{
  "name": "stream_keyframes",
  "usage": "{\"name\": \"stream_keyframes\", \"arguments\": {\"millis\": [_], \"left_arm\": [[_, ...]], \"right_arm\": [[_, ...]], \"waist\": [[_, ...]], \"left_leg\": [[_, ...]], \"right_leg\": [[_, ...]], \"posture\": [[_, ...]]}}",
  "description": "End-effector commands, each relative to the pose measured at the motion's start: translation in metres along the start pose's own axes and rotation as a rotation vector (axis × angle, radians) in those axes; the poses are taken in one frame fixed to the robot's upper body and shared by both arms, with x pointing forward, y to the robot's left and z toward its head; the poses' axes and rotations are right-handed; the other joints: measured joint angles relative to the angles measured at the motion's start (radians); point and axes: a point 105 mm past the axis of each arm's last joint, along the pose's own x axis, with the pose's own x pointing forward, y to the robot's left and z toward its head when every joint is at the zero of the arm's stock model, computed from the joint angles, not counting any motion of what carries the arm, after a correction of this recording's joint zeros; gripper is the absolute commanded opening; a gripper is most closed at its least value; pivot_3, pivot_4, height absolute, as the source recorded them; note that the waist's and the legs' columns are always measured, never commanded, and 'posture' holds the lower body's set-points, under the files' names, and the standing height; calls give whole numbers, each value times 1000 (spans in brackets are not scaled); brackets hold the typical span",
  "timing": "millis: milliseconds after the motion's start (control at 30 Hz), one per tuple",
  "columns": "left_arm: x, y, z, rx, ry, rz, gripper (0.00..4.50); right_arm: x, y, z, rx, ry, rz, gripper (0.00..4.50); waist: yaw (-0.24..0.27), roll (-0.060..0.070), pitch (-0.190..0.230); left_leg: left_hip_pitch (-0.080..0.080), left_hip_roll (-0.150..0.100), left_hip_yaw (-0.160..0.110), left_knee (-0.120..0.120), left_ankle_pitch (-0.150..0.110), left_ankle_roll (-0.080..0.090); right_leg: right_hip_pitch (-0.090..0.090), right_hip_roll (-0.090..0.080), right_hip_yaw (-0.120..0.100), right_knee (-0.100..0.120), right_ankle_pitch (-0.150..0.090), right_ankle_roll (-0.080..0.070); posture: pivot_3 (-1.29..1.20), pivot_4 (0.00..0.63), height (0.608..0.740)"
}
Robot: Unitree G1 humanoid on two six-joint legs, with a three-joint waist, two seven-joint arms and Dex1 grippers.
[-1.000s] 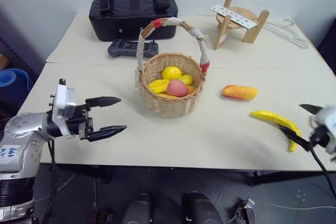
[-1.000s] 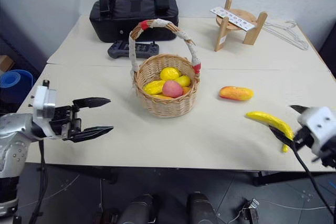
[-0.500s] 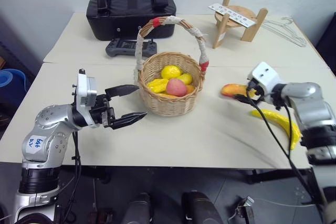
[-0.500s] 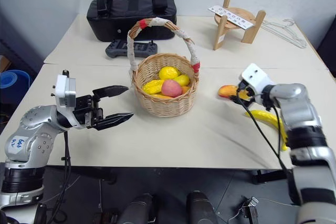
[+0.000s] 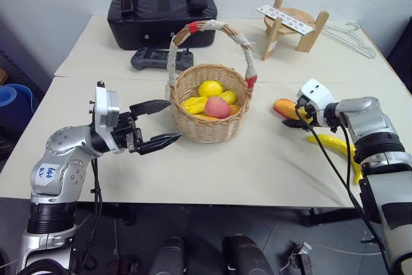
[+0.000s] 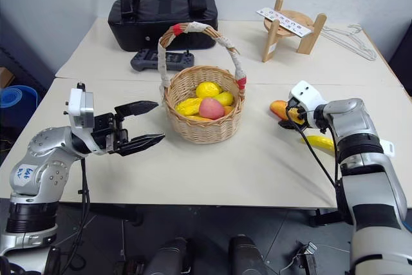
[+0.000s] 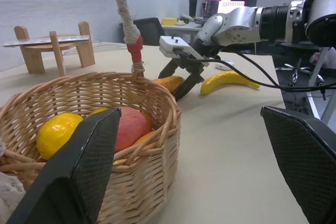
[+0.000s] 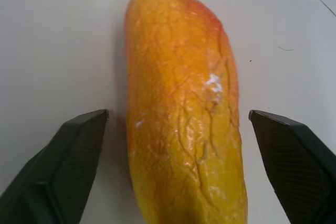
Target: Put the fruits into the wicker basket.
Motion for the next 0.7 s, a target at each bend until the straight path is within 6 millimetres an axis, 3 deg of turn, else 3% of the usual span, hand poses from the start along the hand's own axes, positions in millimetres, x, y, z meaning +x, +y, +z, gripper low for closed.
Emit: {"name": "stream_keyframes", "arguments": {"millis": [33,133,267,333,433,467,567,633,700], "left_arm": [[-2,-13,14,-2,-33,-61,4500],[-1,-35,10,-69,-18,-172,4500],[-3,-36,9,-65,-3,-174,4500],[-7,-32,8,-65,4,-152,4500],[-17,-29,4,-98,15,-122,4500],[-22,-28,0,-128,27,-102,4500],[-33,-26,-7,-175,51,-60,4500],[-39,-23,-10,-189,62,-21,4500],[-44,-19,-9,-196,49,27,4500]], "right_arm": [[-9,4,21,-28,-158,77,2896],[-30,14,34,-67,-275,189,1966],[-59,27,42,-82,-326,265,1835],[-79,57,50,-101,-350,389,1835],[-101,111,85,-157,-478,508,1835],[-105,133,106,-178,-548,545,1835],[-106,170,139,-216,-655,573,1835],[-95,178,161,-183,-698,525,1835],[-78,173,185,-128,-728,406,1835]], "waist": [[0,0,0],[0,0,0],[6,1,1],[9,1,1],[0,1,1],[-6,2,1],[-15,2,1],[-14,2,1],[-9,2,1]], "left_leg": [[0,0,0,0,0,0],[0,0,0,-2,-1,0],[-1,1,-1,-1,-1,0],[-1,1,-1,0,-1,0],[-1,1,-3,-1,-3,2],[0,2,-3,-1,-3,2],[4,2,-3,-4,-5,0],[4,2,-5,-4,-5,-1],[3,2,-5,-3,-5,-2]], "right_leg": [[0,0,0,0,0,0],[0,0,0,1,0,0],[0,0,-1,1,0,0],[0,0,-1,-2,0,0],[1,0,-2,-2,0,0],[1,0,-1,-1,0,0],[0,1,-2,1,-1,-1],[-1,1,-3,2,-1,-2],[-2,0,-3,2,-1,-2]], "posture": [[0,150,740],[0,150,740],[0,150,740],[0,150,740],[0,150,740],[0,150,740],[0,150,740],[0,150,740],[0,150,740]]}}
